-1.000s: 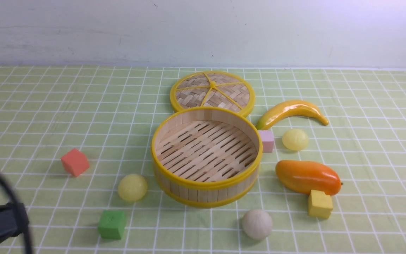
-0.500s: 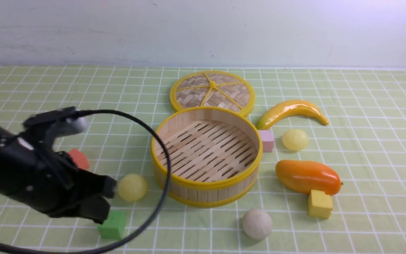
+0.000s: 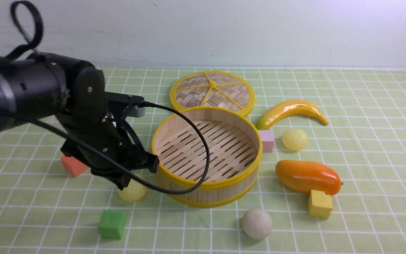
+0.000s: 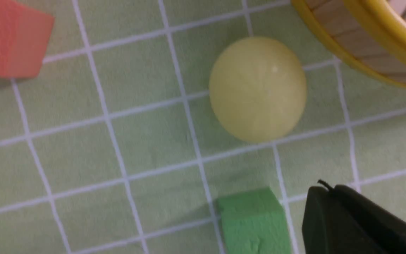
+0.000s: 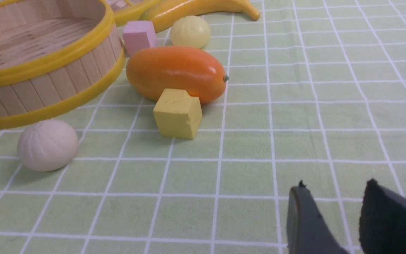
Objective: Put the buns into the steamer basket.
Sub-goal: Use the left arm to grab a steamed stuffed bun, then use the left arm to put the steamed stuffed bun into the steamer
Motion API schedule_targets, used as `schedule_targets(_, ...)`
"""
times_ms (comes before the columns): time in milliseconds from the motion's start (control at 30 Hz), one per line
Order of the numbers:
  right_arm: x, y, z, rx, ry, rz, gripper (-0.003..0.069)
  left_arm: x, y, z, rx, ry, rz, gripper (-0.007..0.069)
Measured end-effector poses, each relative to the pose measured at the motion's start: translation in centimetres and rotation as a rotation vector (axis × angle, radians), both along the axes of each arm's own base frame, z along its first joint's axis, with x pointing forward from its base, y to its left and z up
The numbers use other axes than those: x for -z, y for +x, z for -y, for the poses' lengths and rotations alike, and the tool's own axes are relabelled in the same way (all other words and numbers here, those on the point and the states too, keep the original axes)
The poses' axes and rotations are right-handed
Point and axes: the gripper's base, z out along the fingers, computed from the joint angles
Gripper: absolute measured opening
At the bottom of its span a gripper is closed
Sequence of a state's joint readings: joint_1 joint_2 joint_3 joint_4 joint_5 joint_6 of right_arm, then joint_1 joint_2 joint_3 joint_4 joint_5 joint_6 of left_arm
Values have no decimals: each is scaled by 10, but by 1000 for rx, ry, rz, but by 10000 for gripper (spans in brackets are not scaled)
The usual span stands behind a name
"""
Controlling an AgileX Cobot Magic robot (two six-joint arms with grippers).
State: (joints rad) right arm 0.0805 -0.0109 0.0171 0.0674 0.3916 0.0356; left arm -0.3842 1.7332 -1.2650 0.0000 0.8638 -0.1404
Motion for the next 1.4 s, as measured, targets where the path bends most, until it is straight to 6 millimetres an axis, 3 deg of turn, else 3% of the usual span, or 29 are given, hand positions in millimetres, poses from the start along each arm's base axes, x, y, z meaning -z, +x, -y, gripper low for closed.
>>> schedule_targets(200, 0, 0, 0, 0, 0, 0, 241, 16, 35, 4, -14, 20, -5, 152)
schedule_targets(367, 0, 0, 0, 0, 0, 0, 241, 26, 42, -3, -31, 23, -47, 242)
schedule_targets(500, 0, 0, 0, 0, 0, 0, 241, 30, 42, -1, -19, 15, -56, 260)
schedule_targets(833, 0, 0, 0, 0, 0, 0, 241, 50, 48, 1, -17, 23, -83, 252)
schedule_targets(967, 0, 0, 0, 0, 0, 0, 241, 50, 49, 1, -16, 25, -78, 146)
schedule_targets(1033, 0, 0, 0, 0, 0, 0, 241, 49, 48, 0, -15, 27, -85, 47)
schedule_targets(1100, 0, 0, 0, 0, 0, 0, 241, 45, 47, 0, -15, 27, -84, 4)
schedule_targets(1167, 0, 0, 0, 0, 0, 0, 241, 29, 43, 0, -12, 22, -80, -13)
schedule_targets(1200, 0, 0, 0, 0, 0, 0, 241, 13, 38, 2, -4, 18, -70, -13)
schedule_targets(1233, 0, 0, 0, 0, 0, 0, 241, 10, 38, 2, -3, 16, -64, -13)
schedule_targets(1333, 0, 0, 0, 0, 0, 0, 241, -34, 29, 16, 52, -27, 43, -13)
schedule_targets(1367, 0, 0, 0, 0, 0, 0, 241, -35, 29, 16, 52, -29, 48, -13)
schedule_targets(1400, 0, 0, 0, 0, 0, 0, 241, -51, 31, 26, 75, -64, 120, -13)
